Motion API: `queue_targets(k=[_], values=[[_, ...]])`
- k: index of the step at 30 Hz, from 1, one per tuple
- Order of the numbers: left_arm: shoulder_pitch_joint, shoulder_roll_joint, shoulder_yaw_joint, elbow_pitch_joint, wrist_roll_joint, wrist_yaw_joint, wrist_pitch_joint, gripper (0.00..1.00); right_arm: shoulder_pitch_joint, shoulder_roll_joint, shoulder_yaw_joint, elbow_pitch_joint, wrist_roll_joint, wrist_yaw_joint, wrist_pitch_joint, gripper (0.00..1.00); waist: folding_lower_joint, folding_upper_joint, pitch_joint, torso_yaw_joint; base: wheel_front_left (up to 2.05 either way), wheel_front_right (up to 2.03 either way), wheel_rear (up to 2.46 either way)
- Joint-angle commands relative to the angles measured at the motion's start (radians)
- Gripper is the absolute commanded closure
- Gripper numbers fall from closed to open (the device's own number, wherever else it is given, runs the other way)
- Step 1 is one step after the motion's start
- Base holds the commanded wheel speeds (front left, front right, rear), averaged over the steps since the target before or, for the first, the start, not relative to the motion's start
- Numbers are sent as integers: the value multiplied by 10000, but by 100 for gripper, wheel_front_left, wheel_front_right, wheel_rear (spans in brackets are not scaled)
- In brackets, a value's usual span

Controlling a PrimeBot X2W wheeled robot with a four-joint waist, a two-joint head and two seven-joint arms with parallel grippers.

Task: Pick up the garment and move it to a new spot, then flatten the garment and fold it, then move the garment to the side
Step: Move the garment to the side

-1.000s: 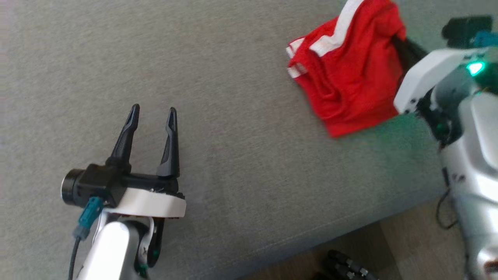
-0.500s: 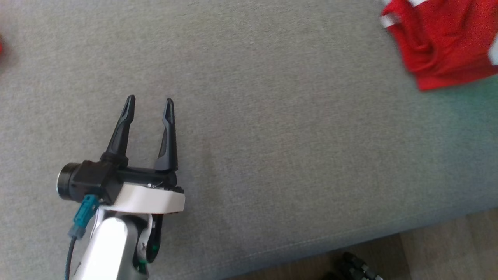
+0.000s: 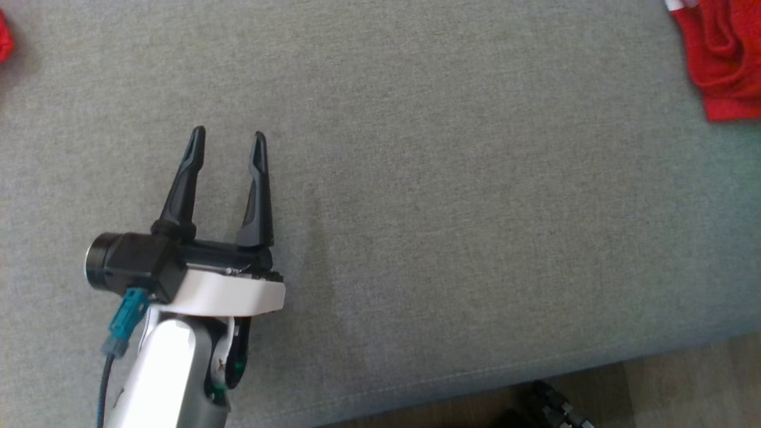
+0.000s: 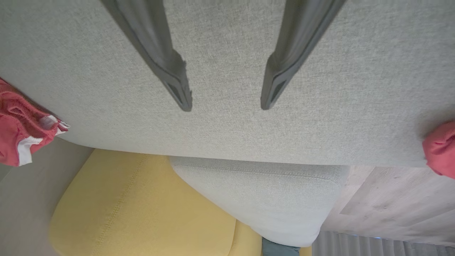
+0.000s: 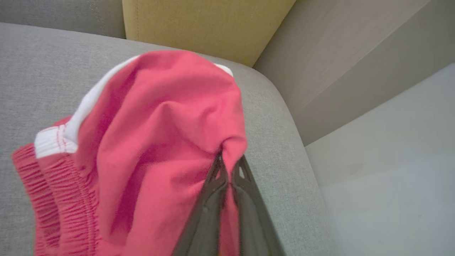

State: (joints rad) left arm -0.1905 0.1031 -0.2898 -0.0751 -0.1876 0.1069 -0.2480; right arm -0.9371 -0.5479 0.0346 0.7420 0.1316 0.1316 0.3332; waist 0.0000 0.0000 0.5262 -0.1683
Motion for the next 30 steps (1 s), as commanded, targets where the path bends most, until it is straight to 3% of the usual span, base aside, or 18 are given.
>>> queue_targets(k=[1, 8, 9, 10, 11, 12, 22, 30], values=[[-151, 10, 190, -375, -5, 73, -78, 0, -259, -375, -69, -253, -30, -9, -60, 100, 0, 0, 40, 24, 0, 0, 0], [-238, 8, 188, -311, -27, 83, -99, 0, -284, -505, -196, -315, -827, -9, -207, 100, 0, 0, 127, 65, 0, 0, 0], [-245, 3, 185, -295, -32, 85, -102, 0, -274, -486, -223, -312, -976, -9, -235, 93, 0, 0, 122, 69, 0, 0, 0], [-248, -3, 180, -279, -39, 88, -105, 0, -256, -446, -239, -297, -1100, -9, -238, 67, 0, 0, 116, 74, 0, 0, 0], [-250, -9, 176, -261, -46, 90, -107, 0, -249, -387, -279, -287, -1195, -9, -261, 20, 0, 0, 108, 78, 0, 0, 0], [-250, -16, 170, -242, -54, 92, -110, 0, -246, -330, -312, -283, -1286, -9, -296, 0, 0, 0, 99, 82, 0, 0, 0], [-336, -68, 171, -77, -159, 70, -126, 0, -155, 155, -579, -246, -1949, -9, -753, 0, 0, 0, -23, 214, 0, 0, 0], [-296, -172, 472, 156, -380, 144, -134, 0, 67, 848, -161, -514, -1597, -9, -1578, 0, 0, 0, -696, 446, 0, 0, 0]])
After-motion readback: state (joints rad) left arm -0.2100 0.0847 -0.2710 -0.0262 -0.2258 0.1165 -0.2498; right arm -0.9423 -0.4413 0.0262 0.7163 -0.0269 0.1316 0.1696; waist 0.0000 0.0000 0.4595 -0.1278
